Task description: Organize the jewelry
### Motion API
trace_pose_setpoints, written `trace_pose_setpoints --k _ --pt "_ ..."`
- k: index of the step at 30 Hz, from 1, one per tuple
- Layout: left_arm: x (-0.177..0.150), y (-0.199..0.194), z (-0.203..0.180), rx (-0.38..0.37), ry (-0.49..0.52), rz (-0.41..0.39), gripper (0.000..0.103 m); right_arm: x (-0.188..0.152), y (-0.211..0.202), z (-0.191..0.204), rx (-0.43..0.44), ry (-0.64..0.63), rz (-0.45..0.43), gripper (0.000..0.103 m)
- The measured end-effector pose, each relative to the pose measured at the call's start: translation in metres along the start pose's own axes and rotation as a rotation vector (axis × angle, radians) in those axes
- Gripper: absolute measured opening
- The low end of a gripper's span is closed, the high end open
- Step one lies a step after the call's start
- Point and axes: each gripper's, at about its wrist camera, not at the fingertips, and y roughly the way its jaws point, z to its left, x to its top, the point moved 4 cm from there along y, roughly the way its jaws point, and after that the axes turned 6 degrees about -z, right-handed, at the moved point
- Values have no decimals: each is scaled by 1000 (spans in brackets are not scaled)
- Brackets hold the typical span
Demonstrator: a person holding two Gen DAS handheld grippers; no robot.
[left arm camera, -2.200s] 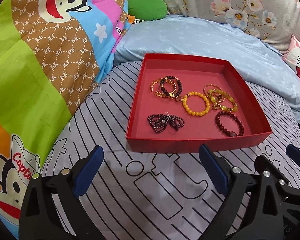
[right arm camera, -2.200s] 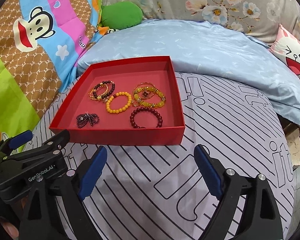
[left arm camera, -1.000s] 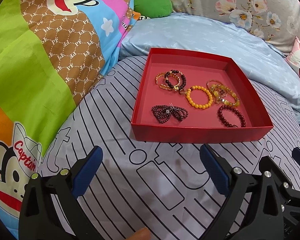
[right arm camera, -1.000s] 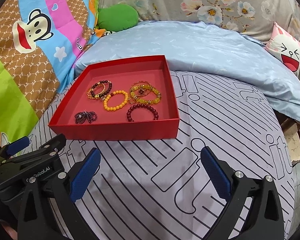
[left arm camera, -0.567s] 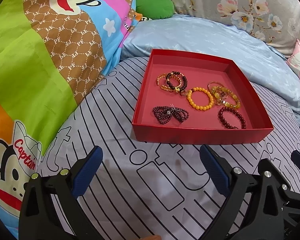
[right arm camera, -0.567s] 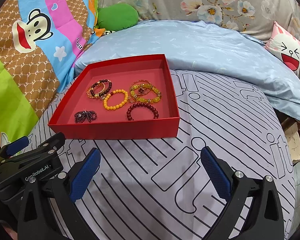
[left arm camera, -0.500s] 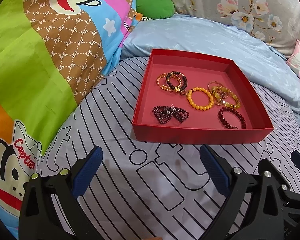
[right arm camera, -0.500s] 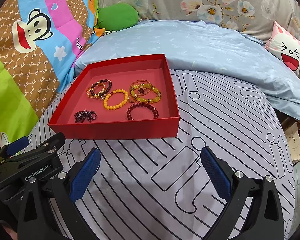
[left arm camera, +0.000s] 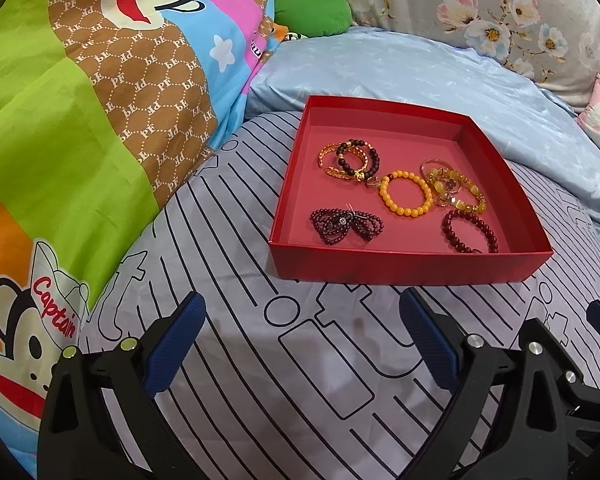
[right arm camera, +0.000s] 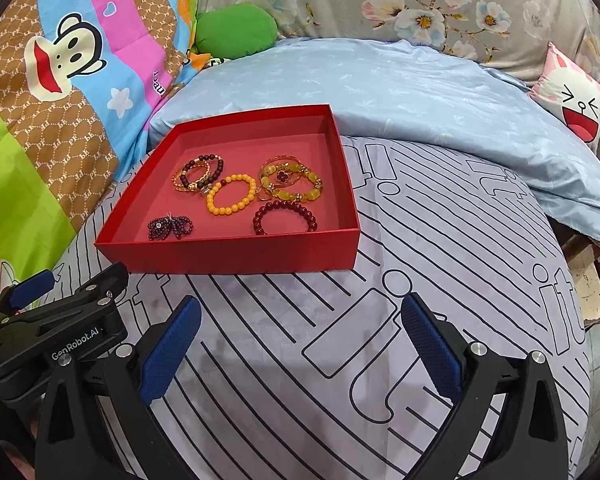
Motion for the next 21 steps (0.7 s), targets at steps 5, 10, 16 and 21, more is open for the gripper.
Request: trace_pose_setpoints --k 5,10,16,21 --pt "0 0 0 -1 0 1 93 -1 -1 0 -3 1 -1 97" --pt "-1 0 -1 -1 4 2 93 0 -1 -1 -3 2 -2 97" --pt "-1 -1 -2 0 10 1 93 1 -2 -2 -5 2 -2 97" --pt "0 0 -3 -5 15 6 93 0 -2 -2 -6 1 -1 97"
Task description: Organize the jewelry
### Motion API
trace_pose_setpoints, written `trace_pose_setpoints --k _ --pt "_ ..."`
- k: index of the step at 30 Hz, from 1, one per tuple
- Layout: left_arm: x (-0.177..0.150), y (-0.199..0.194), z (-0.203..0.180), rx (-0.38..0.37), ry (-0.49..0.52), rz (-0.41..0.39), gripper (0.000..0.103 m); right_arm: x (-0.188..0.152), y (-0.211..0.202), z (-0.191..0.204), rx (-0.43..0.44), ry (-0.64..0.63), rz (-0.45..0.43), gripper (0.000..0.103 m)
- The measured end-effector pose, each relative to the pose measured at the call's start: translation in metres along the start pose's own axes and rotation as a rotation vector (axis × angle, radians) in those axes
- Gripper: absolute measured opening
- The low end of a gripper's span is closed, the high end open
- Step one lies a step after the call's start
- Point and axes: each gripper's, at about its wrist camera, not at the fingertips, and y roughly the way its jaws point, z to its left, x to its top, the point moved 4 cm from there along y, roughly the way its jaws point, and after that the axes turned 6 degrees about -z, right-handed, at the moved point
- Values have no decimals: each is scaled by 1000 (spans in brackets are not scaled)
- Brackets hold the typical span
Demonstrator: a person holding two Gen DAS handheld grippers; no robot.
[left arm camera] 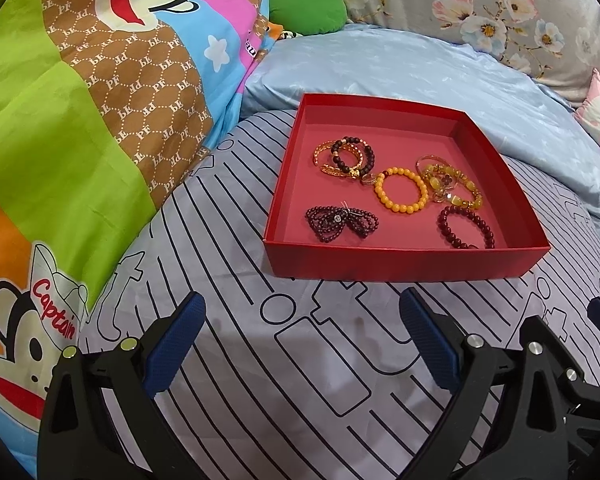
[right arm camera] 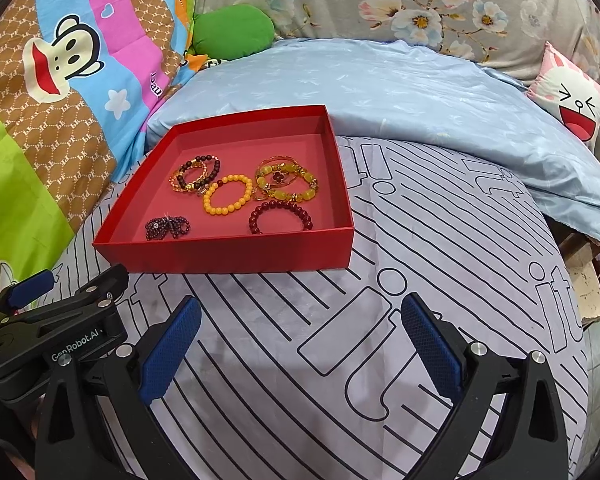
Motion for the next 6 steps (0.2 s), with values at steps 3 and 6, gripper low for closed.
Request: trace_pose_setpoints --k 3,6 --pt "1 -1 2 11 -12 -10 93 0 -1 -1 2 0 -2 97" --pt "1 -1 2 4 -17 -4 93 0 -1 -2 0 -1 -2 97"
